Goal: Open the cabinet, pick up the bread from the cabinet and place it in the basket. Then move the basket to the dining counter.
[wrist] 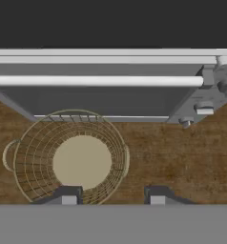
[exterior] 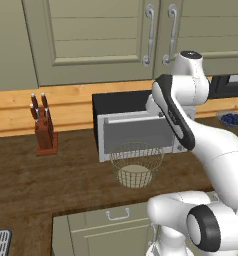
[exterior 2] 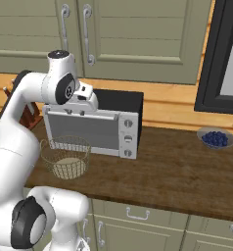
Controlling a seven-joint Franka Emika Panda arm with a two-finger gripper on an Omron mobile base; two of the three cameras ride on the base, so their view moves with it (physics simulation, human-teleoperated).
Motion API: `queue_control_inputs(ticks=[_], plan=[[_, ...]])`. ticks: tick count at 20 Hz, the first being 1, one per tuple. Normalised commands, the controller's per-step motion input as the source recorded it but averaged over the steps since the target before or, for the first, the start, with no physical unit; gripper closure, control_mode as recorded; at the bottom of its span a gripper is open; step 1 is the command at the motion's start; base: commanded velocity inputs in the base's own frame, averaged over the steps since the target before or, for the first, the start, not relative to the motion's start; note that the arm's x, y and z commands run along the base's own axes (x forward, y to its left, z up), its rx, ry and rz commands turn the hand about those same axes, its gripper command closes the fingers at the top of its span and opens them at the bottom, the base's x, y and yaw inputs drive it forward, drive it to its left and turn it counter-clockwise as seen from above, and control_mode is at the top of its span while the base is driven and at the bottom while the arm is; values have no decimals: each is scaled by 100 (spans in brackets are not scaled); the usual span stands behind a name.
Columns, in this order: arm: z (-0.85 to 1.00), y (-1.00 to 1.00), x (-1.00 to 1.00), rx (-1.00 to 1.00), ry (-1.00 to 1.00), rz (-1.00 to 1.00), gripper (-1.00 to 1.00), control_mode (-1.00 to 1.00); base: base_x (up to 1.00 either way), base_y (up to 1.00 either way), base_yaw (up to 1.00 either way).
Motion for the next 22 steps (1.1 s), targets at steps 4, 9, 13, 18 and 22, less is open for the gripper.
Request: queue_control_inputs(ticks=[4,9,13,18,22], plan=[[0,-18,19,2,0,0,-100,-100,0,0,0],[0,-16,46,9,-21,3,-100,-100,0,0,0],[59,0,53,0,-63,5,-100,-100,0,0,0],[100,-1,28,0,-50,-7,-100,-100,0,0,0],[100,7,1,-1,-30,-15,-100,-100,0,0,0]])
